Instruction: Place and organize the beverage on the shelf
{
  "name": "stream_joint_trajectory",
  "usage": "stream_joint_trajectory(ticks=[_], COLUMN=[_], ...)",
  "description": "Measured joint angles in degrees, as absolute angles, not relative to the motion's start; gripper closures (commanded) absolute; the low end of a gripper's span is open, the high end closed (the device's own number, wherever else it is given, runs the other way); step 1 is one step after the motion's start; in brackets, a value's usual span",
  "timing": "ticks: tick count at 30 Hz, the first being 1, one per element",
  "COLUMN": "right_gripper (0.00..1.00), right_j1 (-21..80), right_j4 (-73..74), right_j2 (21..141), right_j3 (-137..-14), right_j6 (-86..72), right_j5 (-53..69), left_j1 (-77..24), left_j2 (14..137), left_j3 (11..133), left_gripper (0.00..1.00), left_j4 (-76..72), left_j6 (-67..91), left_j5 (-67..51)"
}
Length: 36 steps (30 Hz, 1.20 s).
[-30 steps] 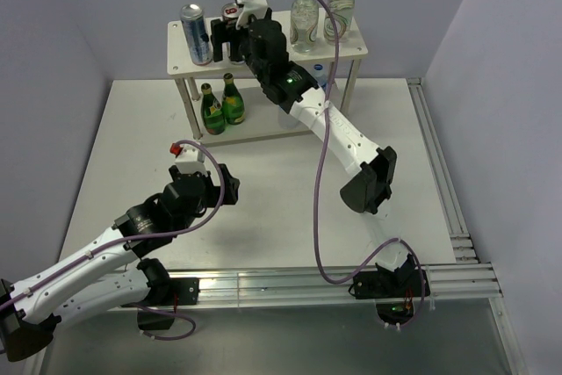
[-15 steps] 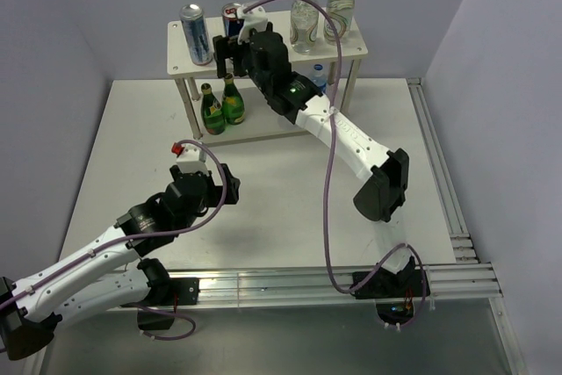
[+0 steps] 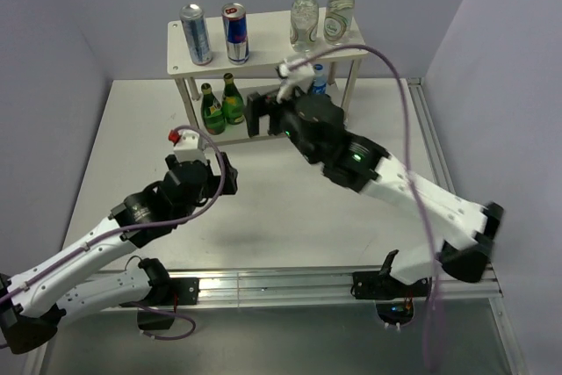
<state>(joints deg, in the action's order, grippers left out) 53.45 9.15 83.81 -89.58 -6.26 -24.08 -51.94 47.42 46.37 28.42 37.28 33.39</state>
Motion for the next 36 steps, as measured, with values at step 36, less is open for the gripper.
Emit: stream_joint_trajectory(ticks=[36], right_gripper=[0.0], right_j1=[59.5], right_j4=[31.8], right_j2=[38.5], right_j3=[-79.7], right_j6=[-7.4], right_j5=[-40.5], left_j1=[-52.0], left_j2=[45.9], left_j3=[88.0], left_gripper=[0.01], left_j4=[42.4], left_j6=[26.6], left_j5=[34.8])
